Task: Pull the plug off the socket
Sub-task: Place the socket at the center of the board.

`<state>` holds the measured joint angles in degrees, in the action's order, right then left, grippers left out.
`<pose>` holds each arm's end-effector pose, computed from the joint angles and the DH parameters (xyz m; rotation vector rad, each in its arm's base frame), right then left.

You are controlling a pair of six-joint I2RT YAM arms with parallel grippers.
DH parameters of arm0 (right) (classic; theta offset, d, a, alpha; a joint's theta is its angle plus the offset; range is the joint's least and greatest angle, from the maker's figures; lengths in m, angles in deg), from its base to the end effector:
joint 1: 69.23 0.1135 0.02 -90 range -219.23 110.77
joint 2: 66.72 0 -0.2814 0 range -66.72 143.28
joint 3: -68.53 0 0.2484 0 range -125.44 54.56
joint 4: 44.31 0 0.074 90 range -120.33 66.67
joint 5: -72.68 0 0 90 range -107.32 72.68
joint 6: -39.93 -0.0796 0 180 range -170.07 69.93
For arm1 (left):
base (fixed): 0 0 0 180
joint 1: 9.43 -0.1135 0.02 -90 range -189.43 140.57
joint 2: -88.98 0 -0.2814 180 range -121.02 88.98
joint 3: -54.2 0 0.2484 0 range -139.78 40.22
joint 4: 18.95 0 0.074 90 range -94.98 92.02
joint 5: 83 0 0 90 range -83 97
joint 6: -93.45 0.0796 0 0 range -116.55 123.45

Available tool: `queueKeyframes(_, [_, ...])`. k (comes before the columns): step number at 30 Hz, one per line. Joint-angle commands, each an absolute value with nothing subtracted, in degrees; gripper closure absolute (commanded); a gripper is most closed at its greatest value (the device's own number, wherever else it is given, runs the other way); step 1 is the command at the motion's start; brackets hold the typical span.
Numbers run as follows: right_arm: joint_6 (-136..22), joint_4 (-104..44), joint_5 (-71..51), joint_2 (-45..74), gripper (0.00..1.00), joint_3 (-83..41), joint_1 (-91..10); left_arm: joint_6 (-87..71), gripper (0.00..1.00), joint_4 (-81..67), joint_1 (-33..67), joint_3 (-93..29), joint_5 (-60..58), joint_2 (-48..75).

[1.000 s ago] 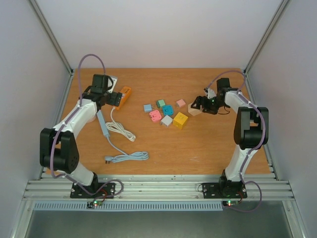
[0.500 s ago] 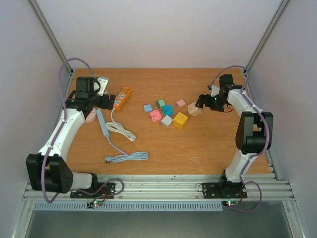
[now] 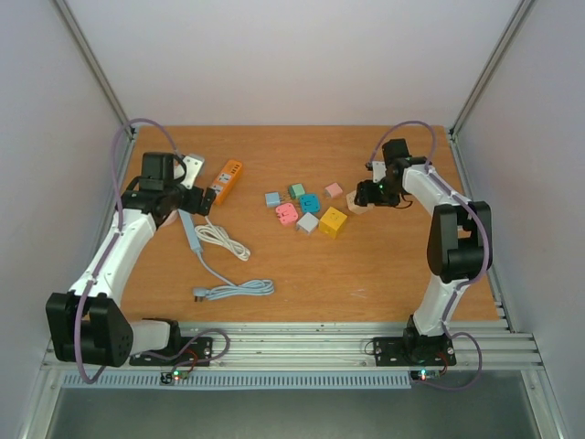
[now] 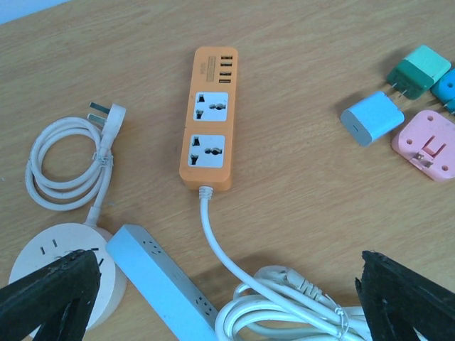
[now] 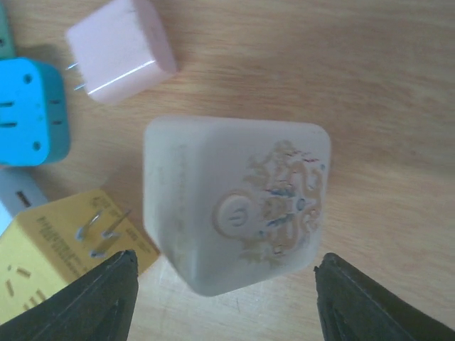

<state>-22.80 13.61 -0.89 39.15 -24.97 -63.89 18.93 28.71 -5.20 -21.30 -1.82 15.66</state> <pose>0.3865 0.0587 0.1894 -0.8340 2.6067 0.2974 0.2928 -0.0339 0.2837 0.4759 2.3057 -0.0862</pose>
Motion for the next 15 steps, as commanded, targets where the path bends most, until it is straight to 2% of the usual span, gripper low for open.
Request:
queueKeyframes(1, [-22.3,13.3,-4.1,40.8,0.36,-26.4,-64.2,20.0,0.01,28.1,-5.4,-19.7,-2.2,17.4])
queueKeyframes(4, [-22.3,13.6,-4.3,41.8,0.53,-26.2,-64.3,20.1,0.01,27.7,-5.9,-19.4,-2.4,17.9])
queueKeyframes(7, [-22.5,13.3,-4.6,42.0,0.65,-26.2,-64.3,19.8,0.01,27.9,-7.0,-19.6,-3.9,18.0])
queueKeyframes(10, [-22.4,13.6,-5.0,42.1,0.65,-26.8,-64.4,19.3,0.01,28.4,-8.3,-19.9,-5.9,17.8])
queueKeyframes(15, [-21.4,14.6,-3.8,39.1,0.53,-27.3,-64.5,19.7,0.01,29.7,-11.9,-19.7,-10.0,17.9])
